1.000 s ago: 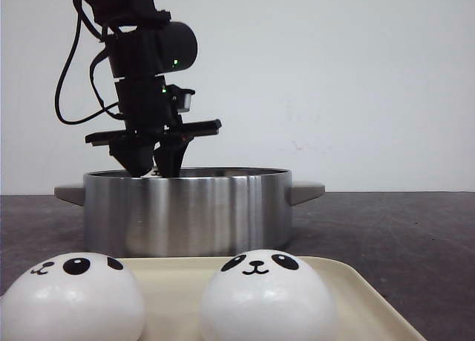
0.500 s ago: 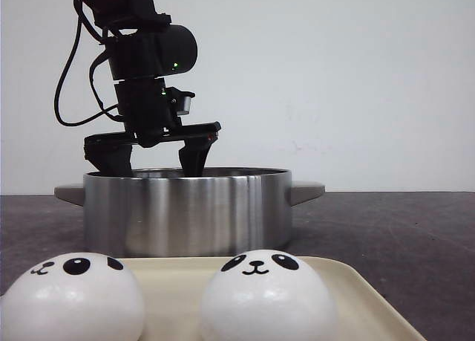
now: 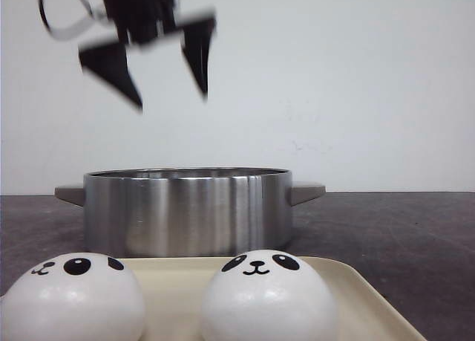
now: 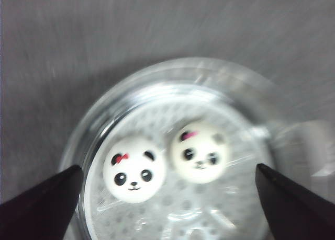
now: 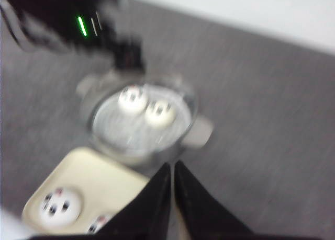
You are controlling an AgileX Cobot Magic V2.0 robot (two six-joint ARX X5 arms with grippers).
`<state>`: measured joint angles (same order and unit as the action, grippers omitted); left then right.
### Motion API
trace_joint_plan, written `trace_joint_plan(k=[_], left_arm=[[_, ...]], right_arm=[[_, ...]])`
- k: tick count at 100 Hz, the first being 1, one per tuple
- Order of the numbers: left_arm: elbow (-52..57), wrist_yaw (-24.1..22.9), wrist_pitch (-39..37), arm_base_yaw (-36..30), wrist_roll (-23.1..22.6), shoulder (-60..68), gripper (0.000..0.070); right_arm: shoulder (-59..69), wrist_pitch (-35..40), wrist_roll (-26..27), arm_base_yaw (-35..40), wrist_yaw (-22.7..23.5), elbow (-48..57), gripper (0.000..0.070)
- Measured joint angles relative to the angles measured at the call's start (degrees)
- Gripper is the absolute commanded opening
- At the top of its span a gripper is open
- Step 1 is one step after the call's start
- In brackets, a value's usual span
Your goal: Steam buns
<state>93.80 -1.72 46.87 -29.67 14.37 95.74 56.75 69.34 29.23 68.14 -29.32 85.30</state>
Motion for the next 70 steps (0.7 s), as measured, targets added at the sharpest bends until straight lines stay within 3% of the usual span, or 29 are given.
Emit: trace_joint_plan(k=[21, 38, 44, 62, 70], left_arm=[[0.1, 0.0, 0.9, -3.5, 0.2, -12.7, 0.0637], [0.1, -0.2, 3.3, -7.3, 0.2, -23.4, 0.0637], [0.2, -1.0, 5.1, -8.4, 0.2, -26.5, 0.0637], [0.2, -1.6, 13.2, -10.9, 0.2, -34.3, 0.0636], [0.2, -2.8, 15.2, -11.2, 0.2, -38.2, 0.0637]], right_arm=[[4.1, -3.7, 8.7, 0.0, 5.5, -12.4, 0.0003], [7.6, -12.3, 13.6, 0.0, 13.8, -21.8, 0.0031], [9.1, -15.8, 14.2, 0.0, 17.2, -24.3, 0.0149], [14.6, -21.5, 15.9, 0.1, 25.8, -27.7, 0.0681], [17.1, -21.5, 16.8, 0.5, 26.1, -27.7, 0.07]])
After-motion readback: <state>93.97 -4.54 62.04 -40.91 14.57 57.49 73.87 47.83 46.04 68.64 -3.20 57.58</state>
